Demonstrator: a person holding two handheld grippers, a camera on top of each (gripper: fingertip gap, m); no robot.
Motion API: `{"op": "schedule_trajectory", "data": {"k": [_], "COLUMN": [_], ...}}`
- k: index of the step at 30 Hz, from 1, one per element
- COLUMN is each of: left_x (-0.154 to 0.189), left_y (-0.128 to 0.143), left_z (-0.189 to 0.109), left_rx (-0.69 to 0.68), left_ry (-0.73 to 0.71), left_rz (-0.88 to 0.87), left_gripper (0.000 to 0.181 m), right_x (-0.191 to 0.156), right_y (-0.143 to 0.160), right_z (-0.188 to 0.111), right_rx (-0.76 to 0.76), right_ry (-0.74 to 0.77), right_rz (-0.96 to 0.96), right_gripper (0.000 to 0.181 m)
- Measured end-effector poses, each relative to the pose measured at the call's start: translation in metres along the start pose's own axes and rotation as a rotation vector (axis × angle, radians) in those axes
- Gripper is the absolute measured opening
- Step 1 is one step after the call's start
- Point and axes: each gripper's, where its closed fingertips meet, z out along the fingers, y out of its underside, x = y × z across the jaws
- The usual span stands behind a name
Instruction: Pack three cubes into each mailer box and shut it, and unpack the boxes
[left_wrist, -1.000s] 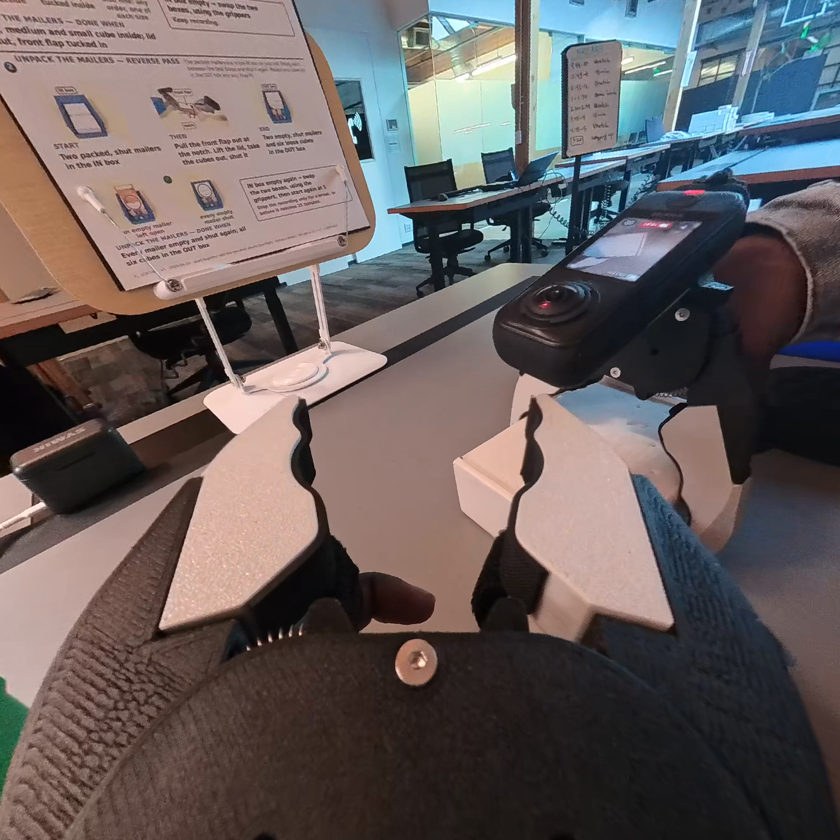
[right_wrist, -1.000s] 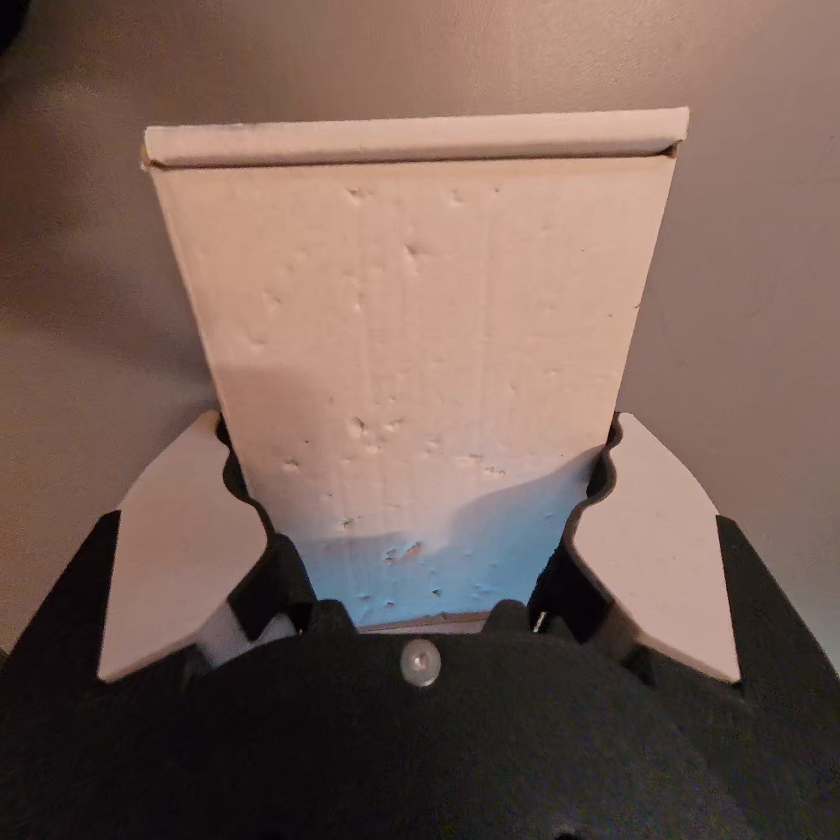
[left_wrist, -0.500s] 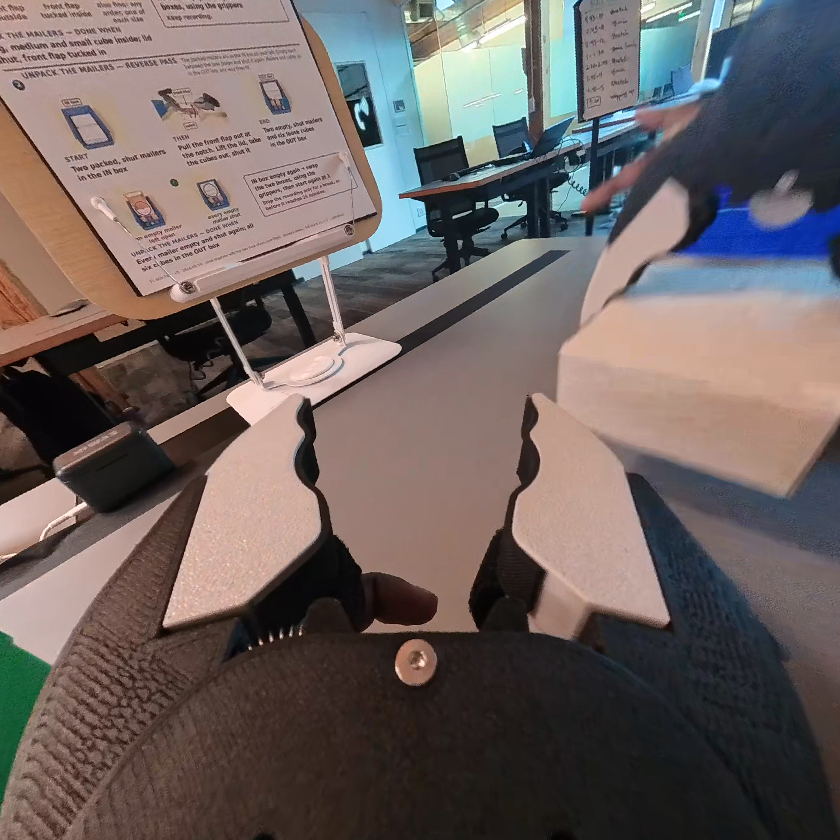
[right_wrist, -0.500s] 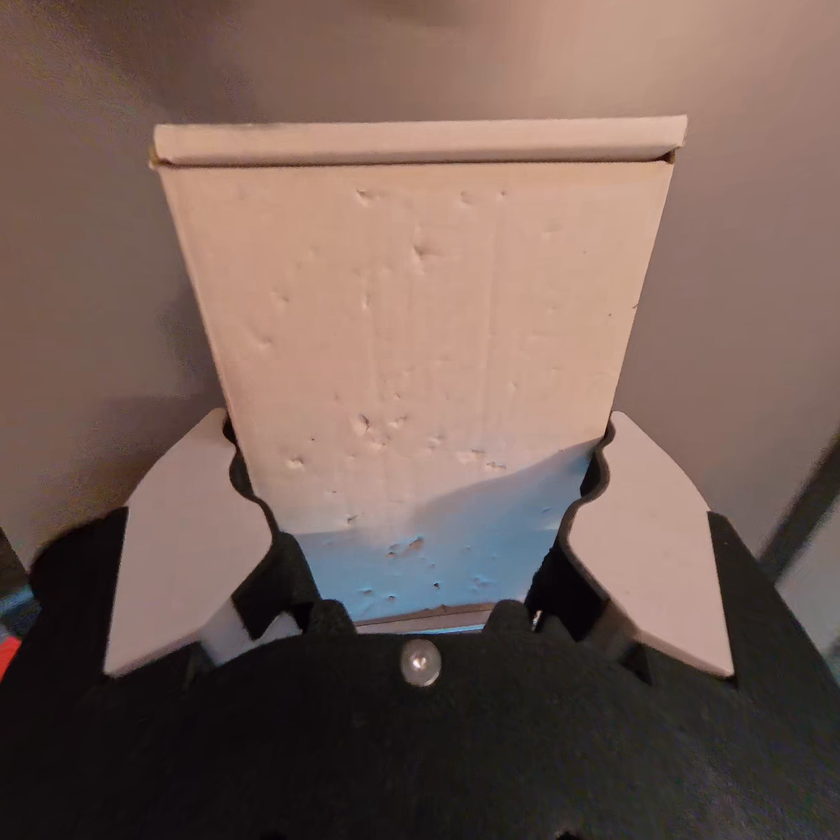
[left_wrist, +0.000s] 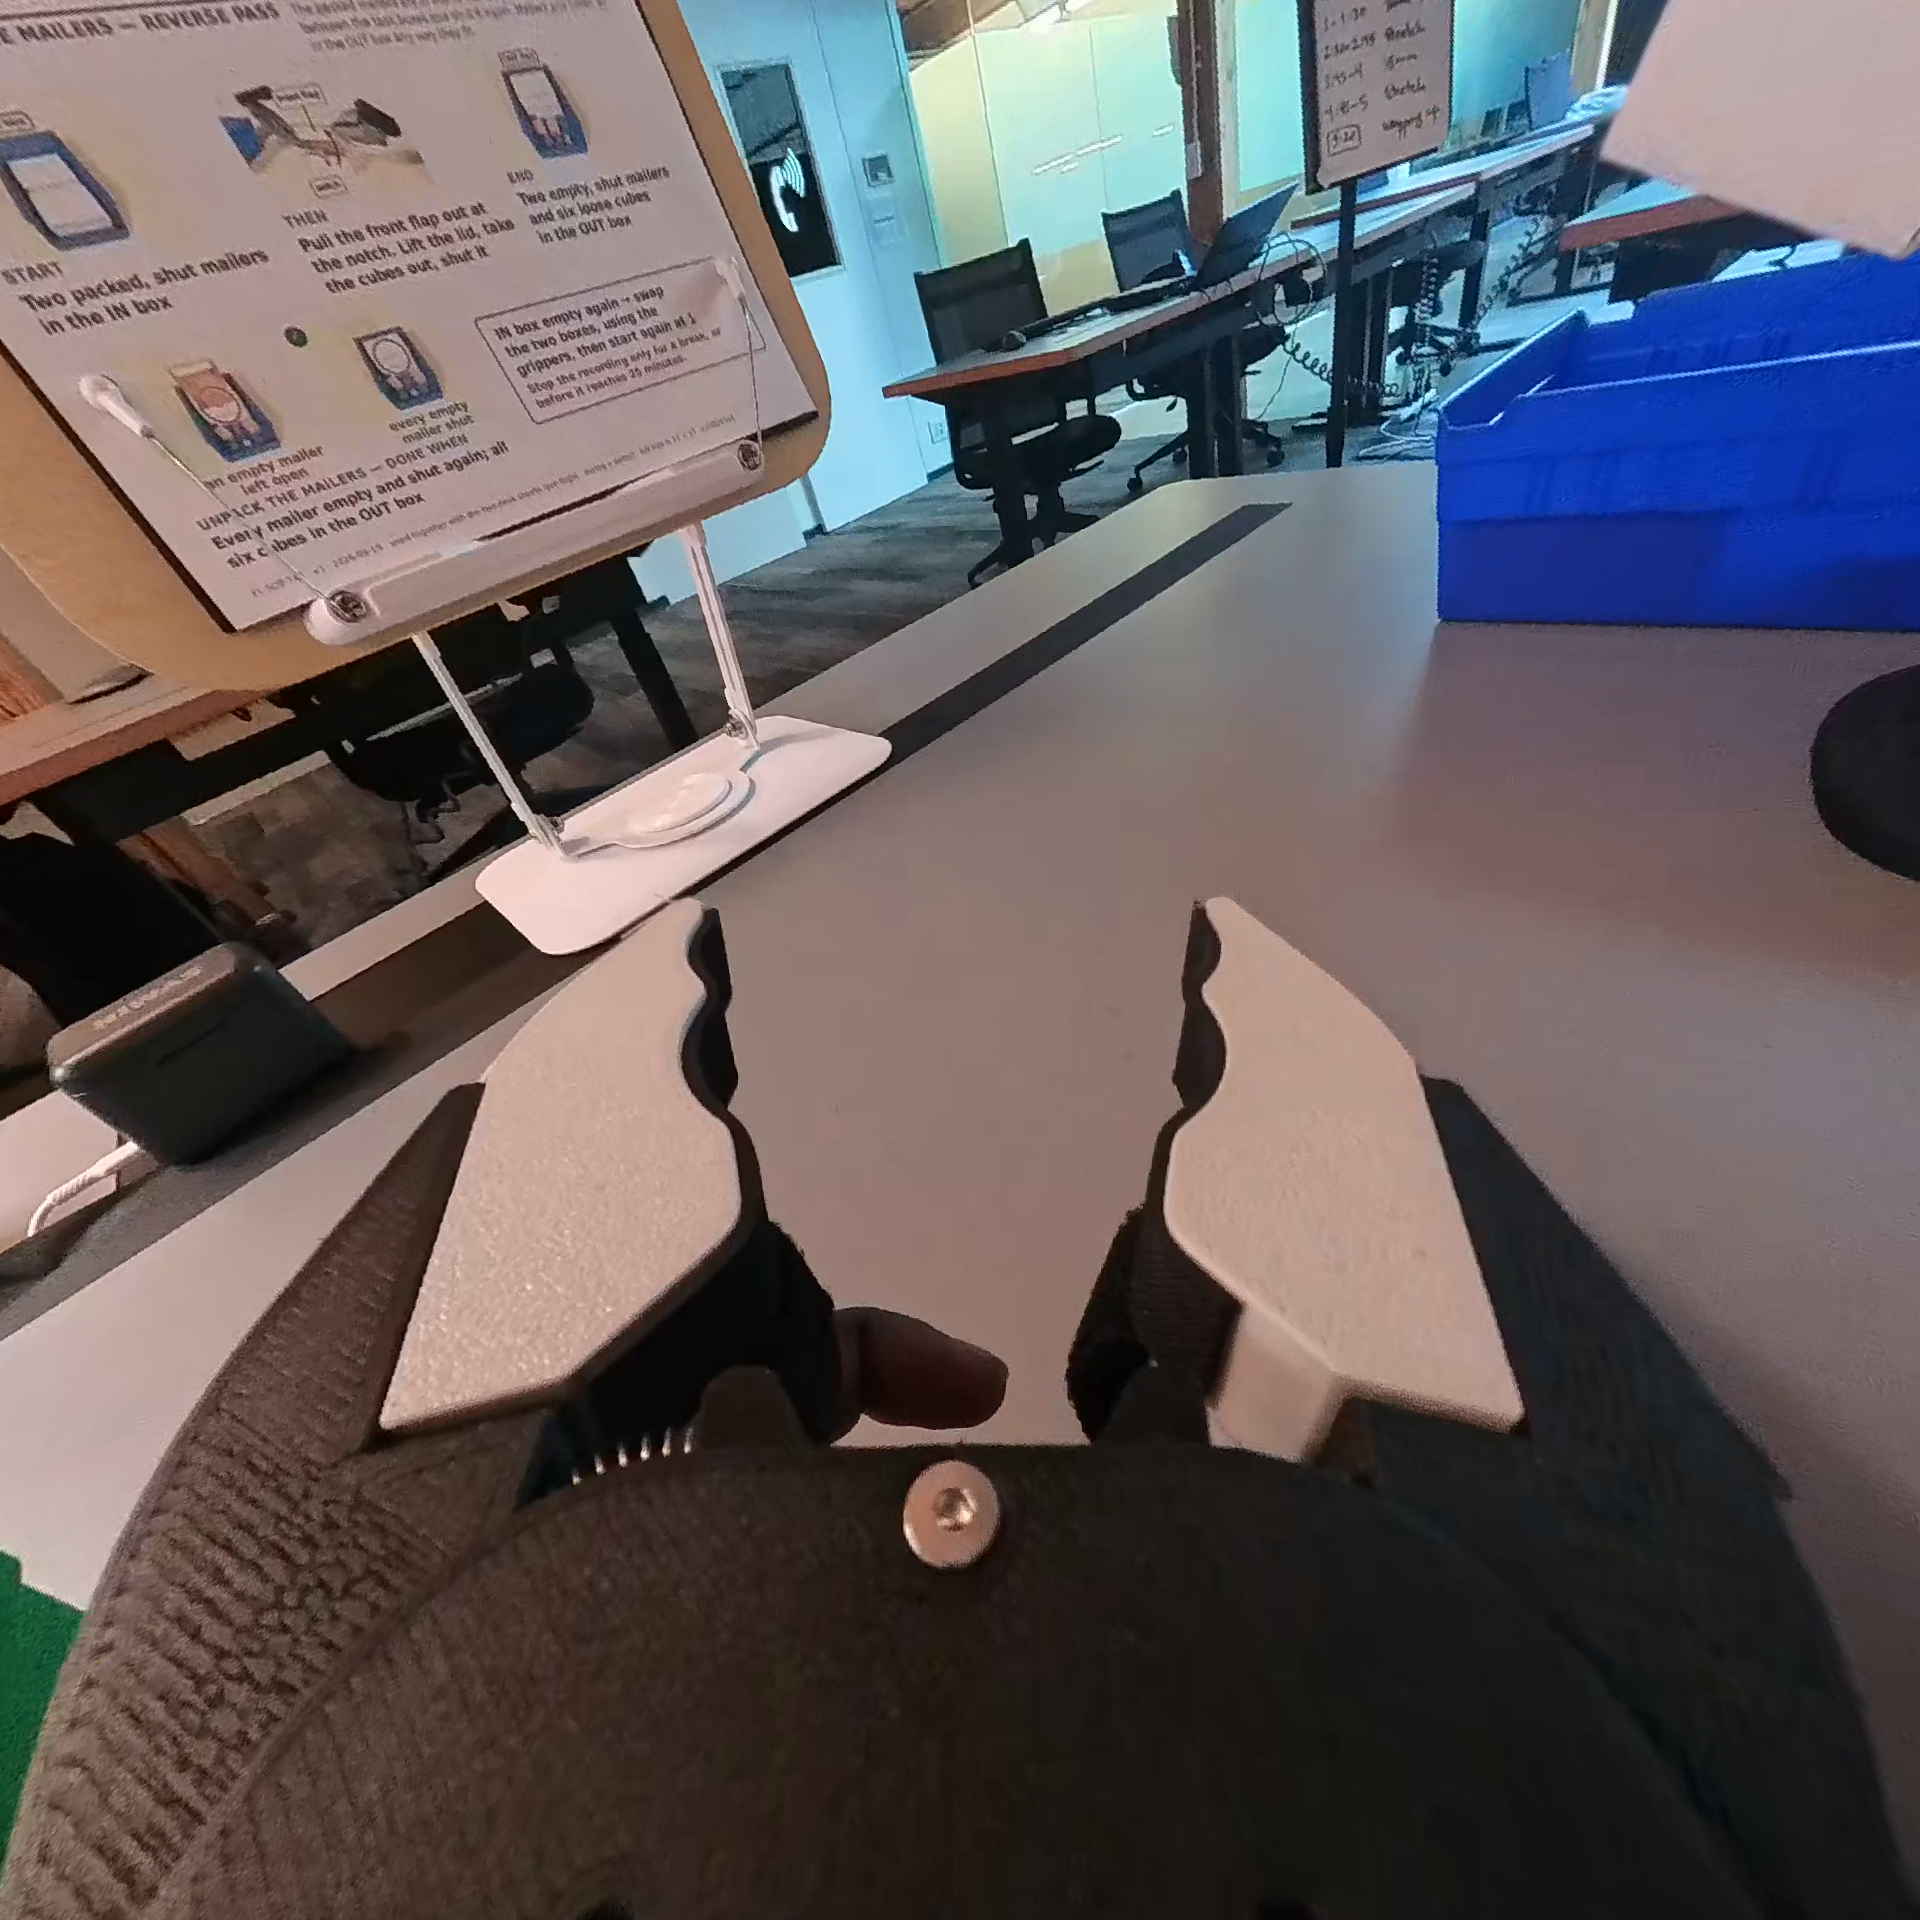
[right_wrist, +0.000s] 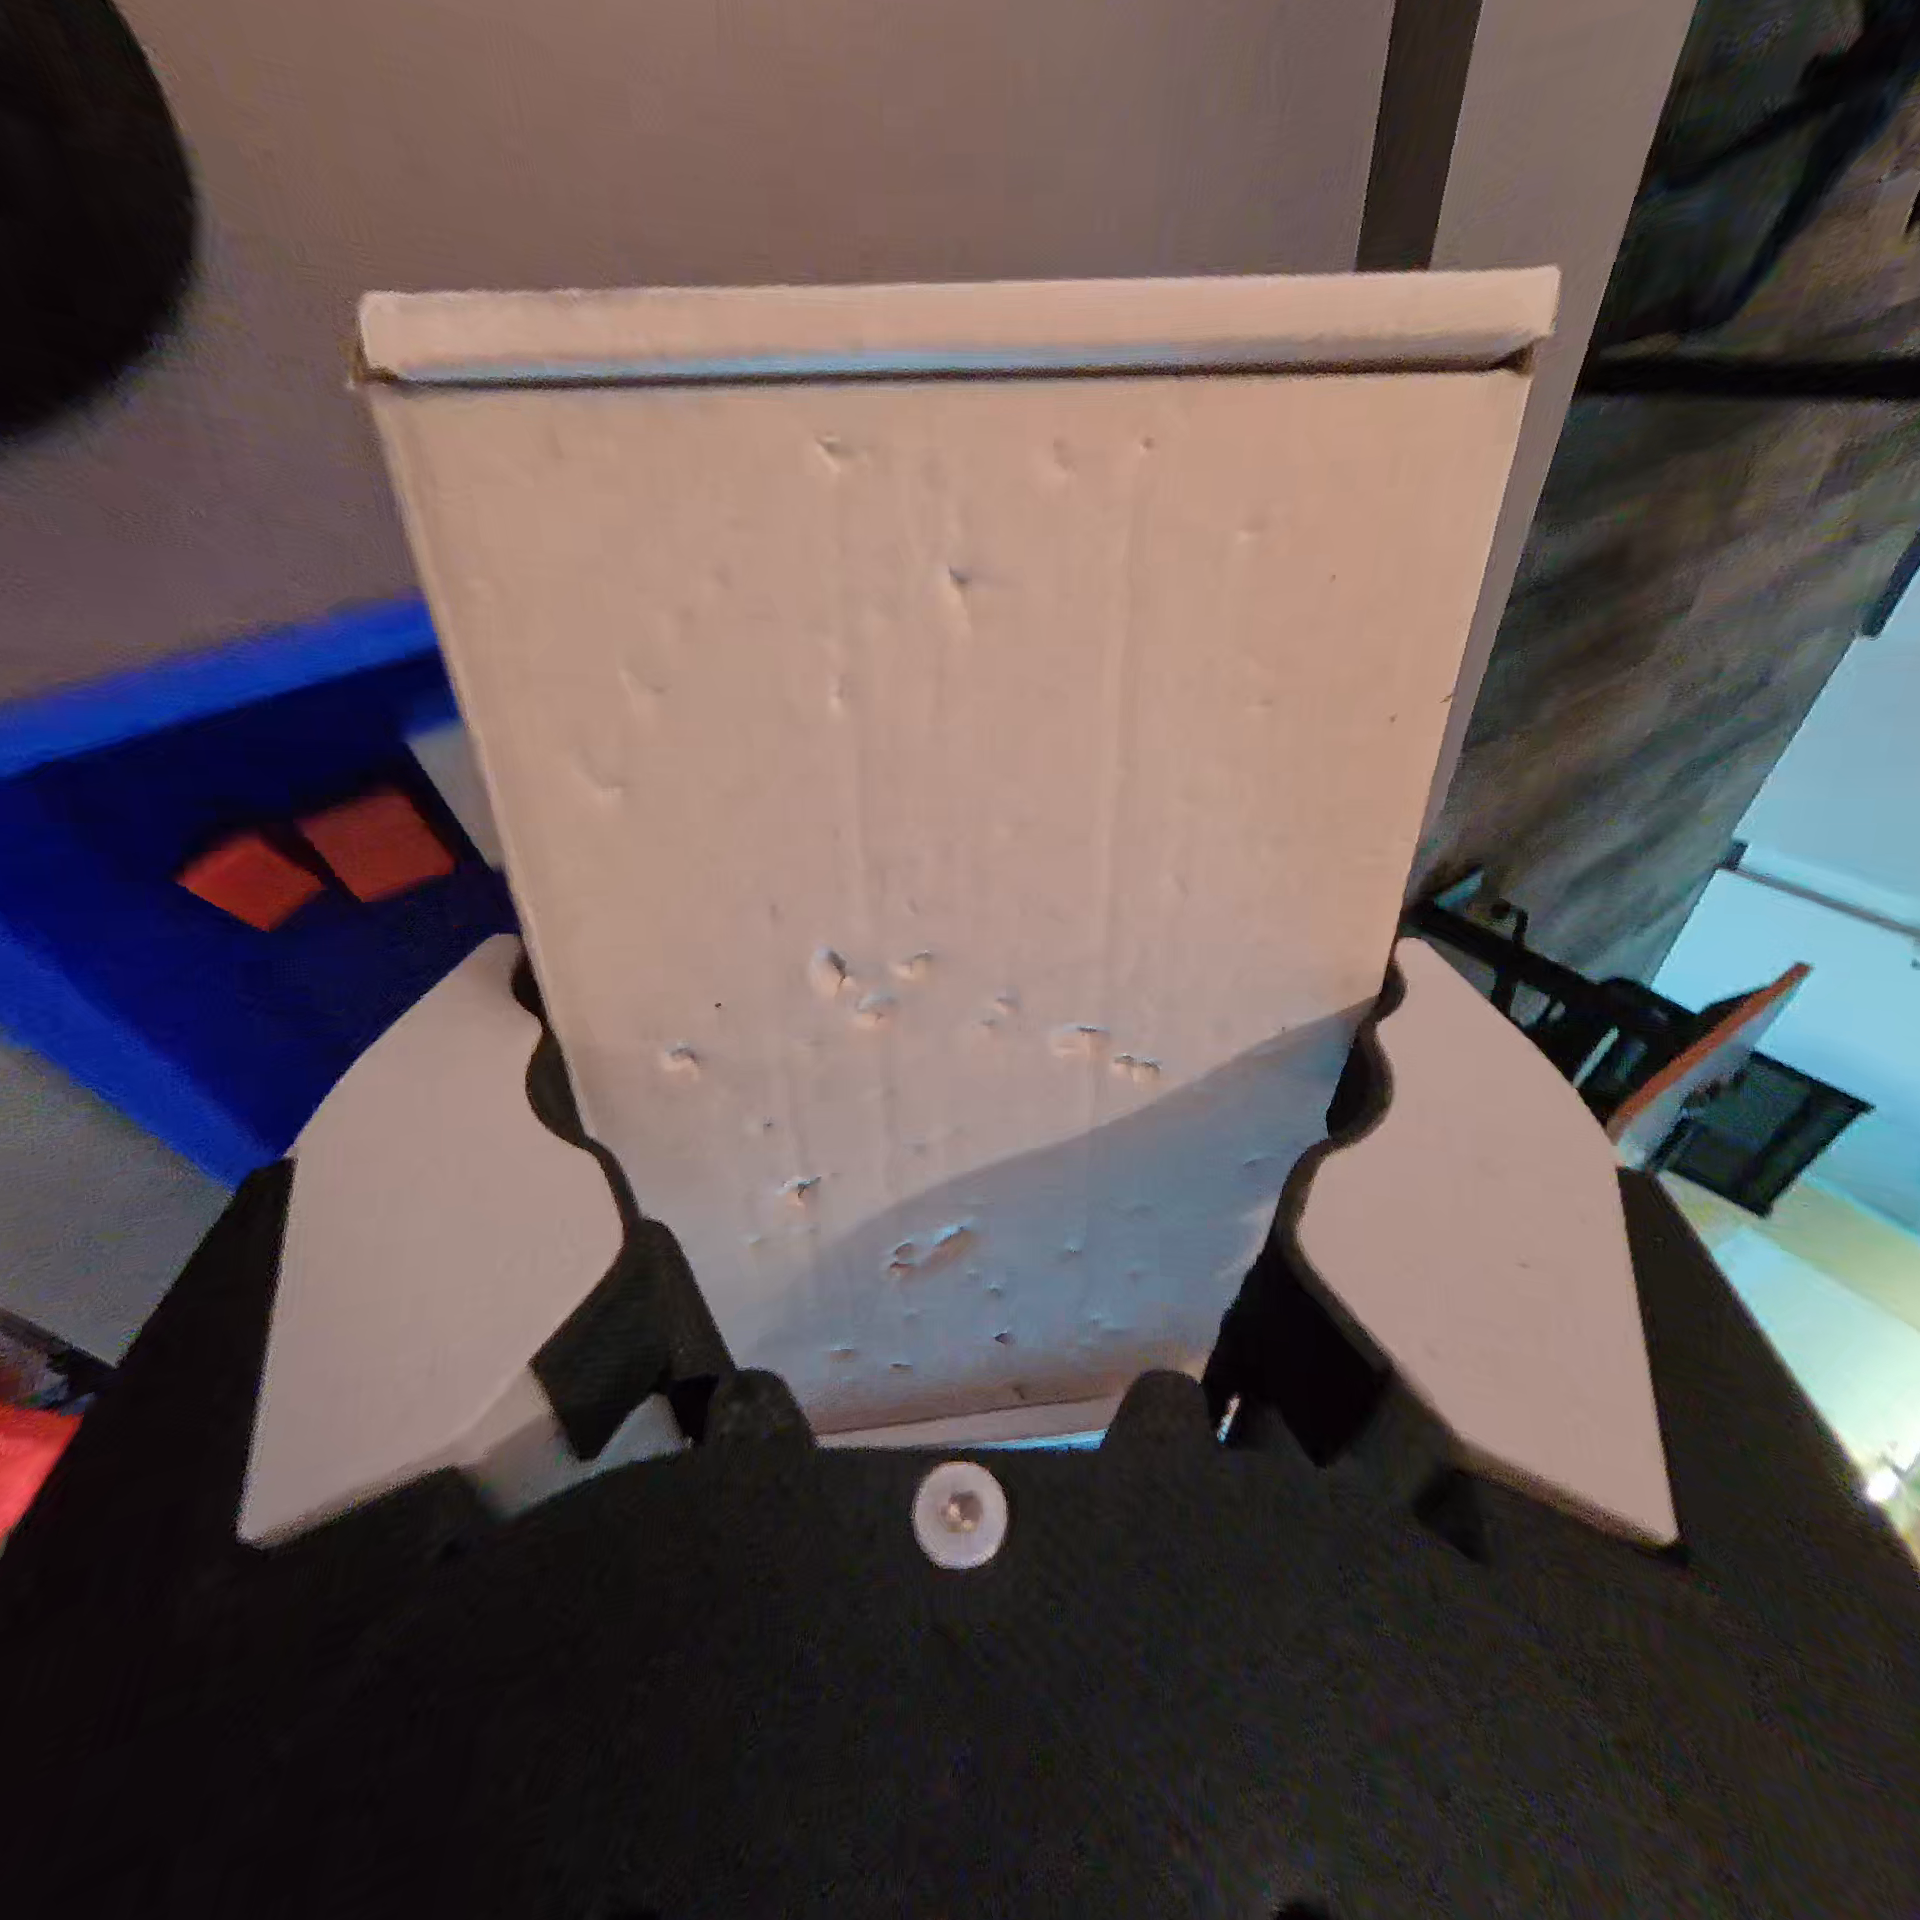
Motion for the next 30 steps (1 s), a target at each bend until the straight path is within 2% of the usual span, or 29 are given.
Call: {"op": "schedule_trajectory", "data": {"k": [5,11,18,30], "left_x": [0.001,0.002,0.002,0.002], "left_y": [0.004,0.010,0.011,0.011], "left_z": [0.001,0.002,0.003,0.002], "left_rx": [-0.019,-0.039,-0.045,-0.049], "left_ry": [0.009,0.017,0.018,0.019], "left_rz": [-0.012,-0.014,-0.013,-0.006], "left_gripper": [0.082,0.081,0.081,0.081], "right_x": [-0.002,-0.007,-0.001,0.002], "right_y": [0.044,0.047,0.051,0.052], "right_z": [0.041,0.080,0.099,0.104], "right_rx": [-0.119,-0.132,-0.213,-0.269], "right_ry": [0.000,-0.056,-0.046,-0.057], "right_rz": [-0.031,-0.061,-0.172,-0.186], "right_gripper": [0.142,0.142,0.140,0.142]}}
